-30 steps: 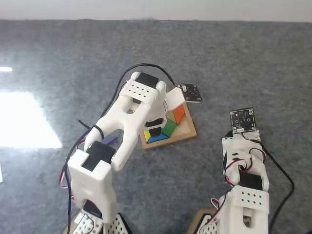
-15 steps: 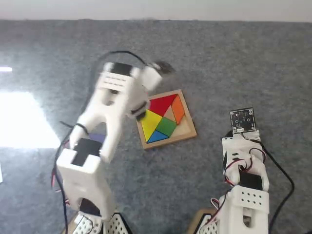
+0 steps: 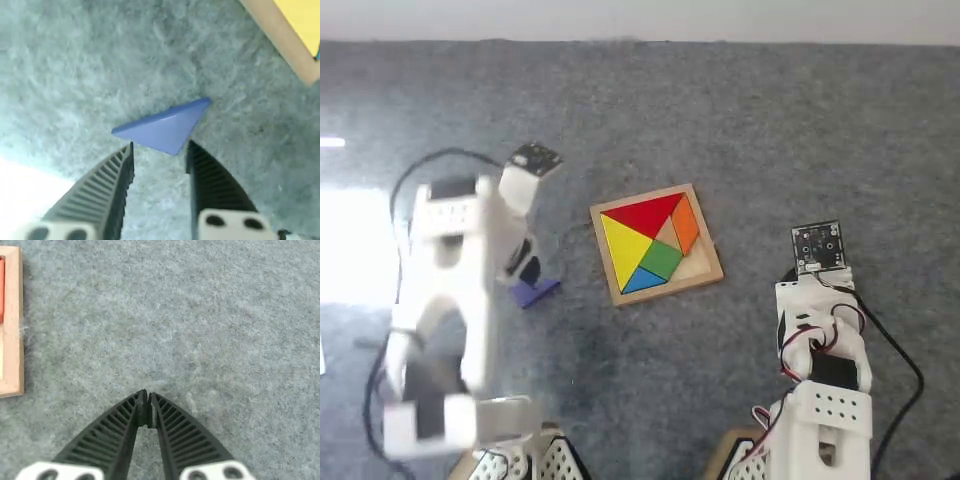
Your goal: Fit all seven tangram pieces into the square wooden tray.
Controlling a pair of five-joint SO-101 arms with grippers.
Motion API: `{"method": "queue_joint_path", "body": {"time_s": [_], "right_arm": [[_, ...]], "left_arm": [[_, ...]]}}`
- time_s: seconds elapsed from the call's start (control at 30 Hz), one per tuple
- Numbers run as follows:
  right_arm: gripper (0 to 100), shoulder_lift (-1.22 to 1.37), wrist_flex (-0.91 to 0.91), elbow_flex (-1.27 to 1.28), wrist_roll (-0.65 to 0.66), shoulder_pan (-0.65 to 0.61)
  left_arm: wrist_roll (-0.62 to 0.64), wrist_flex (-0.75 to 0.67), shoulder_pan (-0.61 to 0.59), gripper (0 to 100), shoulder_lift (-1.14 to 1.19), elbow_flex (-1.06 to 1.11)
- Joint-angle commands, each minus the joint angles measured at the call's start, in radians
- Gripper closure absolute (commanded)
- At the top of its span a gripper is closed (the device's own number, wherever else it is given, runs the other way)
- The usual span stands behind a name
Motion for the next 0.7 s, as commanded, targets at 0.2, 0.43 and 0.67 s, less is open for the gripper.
{"method": "queue_joint_path", "body": {"time_s": [0.2,0.43,0.67], "right_arm": [[99.2,-0.027,-0.025,-0.008,0.011,0.008],[99.2,-0.027,-0.024,-0.008,0.011,0.010],[99.2,-0.027,-0.024,-0.008,0.011,0.012]], "left_arm": [[0.736,-0.147,0.032,75,-0.238,0.251],[1.045,-0.186,0.034,75,-0.236,0.254],[1.046,-0.249,0.038,75,-0.006,0.254]]}}
